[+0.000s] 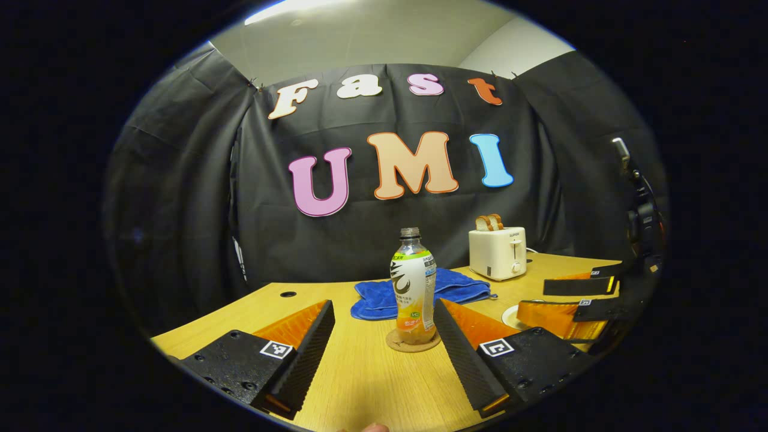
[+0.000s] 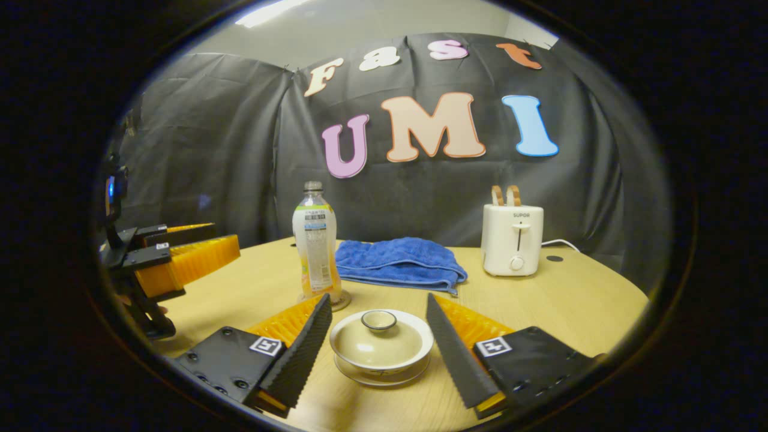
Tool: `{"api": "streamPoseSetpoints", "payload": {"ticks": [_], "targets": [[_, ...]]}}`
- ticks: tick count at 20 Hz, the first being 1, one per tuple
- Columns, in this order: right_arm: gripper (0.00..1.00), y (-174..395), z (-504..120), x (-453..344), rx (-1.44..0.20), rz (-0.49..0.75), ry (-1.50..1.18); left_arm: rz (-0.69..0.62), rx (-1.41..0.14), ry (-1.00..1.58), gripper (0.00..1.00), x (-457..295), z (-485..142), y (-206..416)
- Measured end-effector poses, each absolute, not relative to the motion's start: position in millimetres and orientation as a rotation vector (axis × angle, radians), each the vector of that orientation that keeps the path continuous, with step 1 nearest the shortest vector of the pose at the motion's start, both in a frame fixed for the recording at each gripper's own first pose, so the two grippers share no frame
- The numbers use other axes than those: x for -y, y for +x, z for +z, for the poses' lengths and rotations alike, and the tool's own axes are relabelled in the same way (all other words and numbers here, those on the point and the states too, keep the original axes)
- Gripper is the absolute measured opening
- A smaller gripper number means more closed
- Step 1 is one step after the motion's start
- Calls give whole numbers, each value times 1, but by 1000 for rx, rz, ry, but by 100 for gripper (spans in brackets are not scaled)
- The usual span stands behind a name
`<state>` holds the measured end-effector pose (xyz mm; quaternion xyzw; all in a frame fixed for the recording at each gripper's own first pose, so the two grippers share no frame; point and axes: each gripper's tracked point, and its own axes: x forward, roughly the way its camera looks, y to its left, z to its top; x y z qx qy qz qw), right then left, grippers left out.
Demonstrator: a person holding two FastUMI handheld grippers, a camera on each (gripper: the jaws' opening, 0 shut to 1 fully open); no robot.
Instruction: Open the teacup lid with one hand, grasp the water bottle and pour water into the teacup with the other hand; after pouring, place the water bottle on the coaster and then close the teacup lid.
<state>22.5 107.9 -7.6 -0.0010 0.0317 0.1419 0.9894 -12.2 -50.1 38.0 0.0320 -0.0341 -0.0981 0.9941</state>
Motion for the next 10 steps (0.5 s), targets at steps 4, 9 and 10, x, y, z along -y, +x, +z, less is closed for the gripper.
{"api": "streamPoseSetpoints", "payload": {"ticks": [4,9,10], "targets": [[100,4,-5,-83,-28,193,7,-164,70,75,96,53,29,-20],[99,-18,-1,-74,0,166,4,-178,46,43,96,66,13,-28],[99,-20,0,-73,3,161,4,-176,34,37,100,67,9,-28]]}}
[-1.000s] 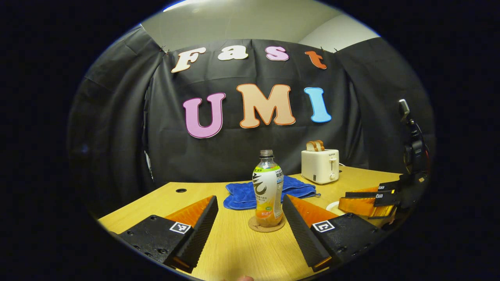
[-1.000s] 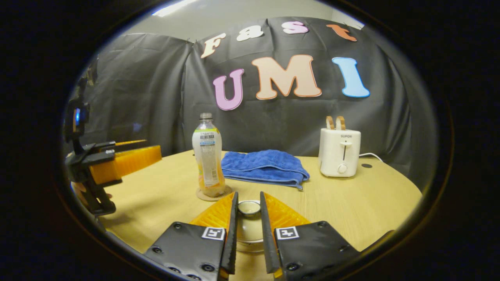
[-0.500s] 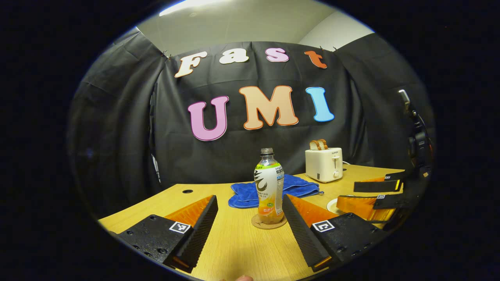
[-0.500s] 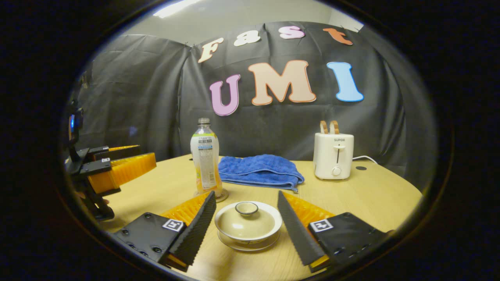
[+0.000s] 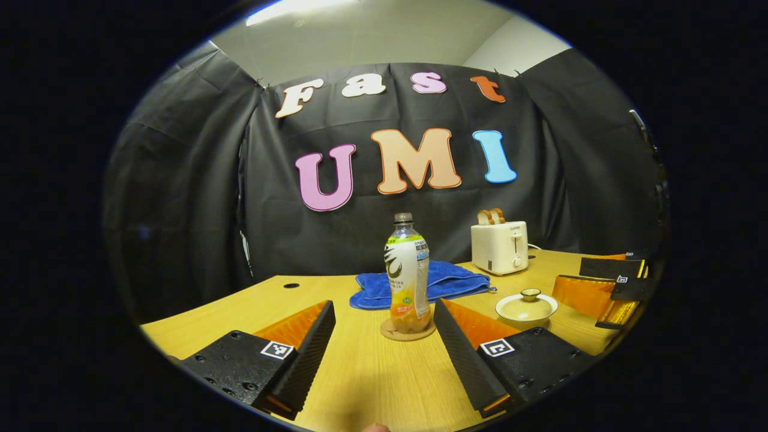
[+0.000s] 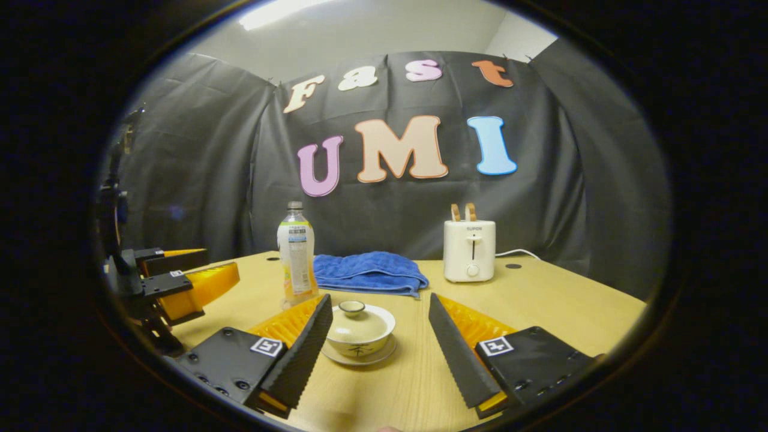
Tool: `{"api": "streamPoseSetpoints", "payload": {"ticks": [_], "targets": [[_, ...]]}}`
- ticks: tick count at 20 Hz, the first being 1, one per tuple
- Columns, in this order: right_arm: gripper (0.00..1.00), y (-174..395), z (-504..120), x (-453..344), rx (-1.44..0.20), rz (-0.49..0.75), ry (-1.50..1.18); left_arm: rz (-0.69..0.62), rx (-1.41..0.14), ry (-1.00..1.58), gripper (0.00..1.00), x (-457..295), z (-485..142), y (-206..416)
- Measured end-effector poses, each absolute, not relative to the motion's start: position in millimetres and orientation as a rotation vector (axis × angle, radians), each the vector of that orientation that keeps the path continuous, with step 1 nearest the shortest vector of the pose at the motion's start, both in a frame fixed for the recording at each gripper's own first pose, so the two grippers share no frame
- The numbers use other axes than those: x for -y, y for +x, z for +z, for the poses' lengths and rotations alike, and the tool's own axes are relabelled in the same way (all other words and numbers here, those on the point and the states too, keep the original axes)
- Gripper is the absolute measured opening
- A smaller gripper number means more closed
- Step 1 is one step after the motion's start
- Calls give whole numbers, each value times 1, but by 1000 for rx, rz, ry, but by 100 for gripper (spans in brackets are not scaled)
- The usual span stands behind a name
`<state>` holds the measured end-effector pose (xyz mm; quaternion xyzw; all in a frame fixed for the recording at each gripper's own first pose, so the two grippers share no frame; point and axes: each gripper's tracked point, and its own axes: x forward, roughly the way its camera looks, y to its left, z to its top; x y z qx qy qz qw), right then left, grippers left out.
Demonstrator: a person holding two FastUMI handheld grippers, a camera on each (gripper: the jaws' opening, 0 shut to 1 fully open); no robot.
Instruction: Open the teacup lid with one hand, grasp the water bottle and pour water into the teacup with the other hand; after pouring, place the water bottle on the coaster and then close the teacup lid.
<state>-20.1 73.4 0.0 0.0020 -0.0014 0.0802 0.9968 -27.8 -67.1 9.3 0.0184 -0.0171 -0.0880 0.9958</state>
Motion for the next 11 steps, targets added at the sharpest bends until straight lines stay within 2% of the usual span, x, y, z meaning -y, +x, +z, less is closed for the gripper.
{"api": "streamPoseSetpoints", "payload": {"ticks": [1,11], "targets": [[100,-21,-1,-72,1,156,4,-169,10,26,96,67,3,-30],[99,-21,-1,-71,2,157,5,-145,-1,-12,96,64,0,-27]]}}
